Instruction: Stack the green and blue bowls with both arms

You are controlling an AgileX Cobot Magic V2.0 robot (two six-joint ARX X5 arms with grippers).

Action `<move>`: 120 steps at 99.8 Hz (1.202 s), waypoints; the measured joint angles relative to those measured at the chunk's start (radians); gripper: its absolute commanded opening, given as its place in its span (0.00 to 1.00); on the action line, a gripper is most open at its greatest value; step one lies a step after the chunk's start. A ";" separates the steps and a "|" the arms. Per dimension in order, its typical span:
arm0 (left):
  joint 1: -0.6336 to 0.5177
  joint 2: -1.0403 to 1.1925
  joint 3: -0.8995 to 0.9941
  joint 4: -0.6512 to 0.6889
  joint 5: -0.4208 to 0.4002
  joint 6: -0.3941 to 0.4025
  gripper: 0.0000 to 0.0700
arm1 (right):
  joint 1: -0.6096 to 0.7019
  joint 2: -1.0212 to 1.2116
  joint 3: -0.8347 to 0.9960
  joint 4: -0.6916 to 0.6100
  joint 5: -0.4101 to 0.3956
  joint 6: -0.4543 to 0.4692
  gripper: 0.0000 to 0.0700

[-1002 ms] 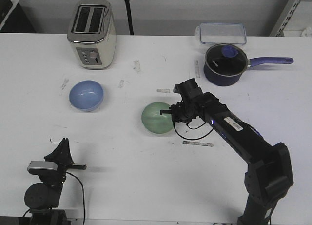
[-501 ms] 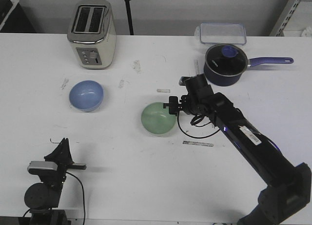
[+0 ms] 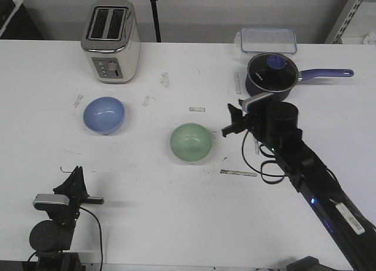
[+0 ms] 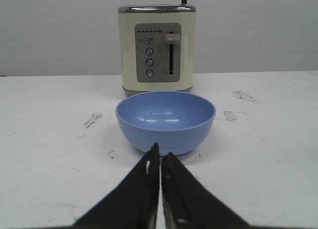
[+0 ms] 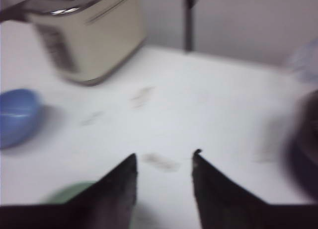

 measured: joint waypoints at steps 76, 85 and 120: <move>0.000 0.000 0.000 0.000 0.000 0.000 0.00 | -0.337 -0.799 -0.657 0.119 0.117 0.032 0.01; 0.000 0.000 0.000 0.000 0.000 0.000 0.00 | -0.337 -0.903 -0.696 0.111 0.140 0.041 0.01; 0.000 0.000 0.000 0.000 0.000 0.000 0.00 | -0.337 -1.098 -0.711 -0.037 0.144 0.045 0.01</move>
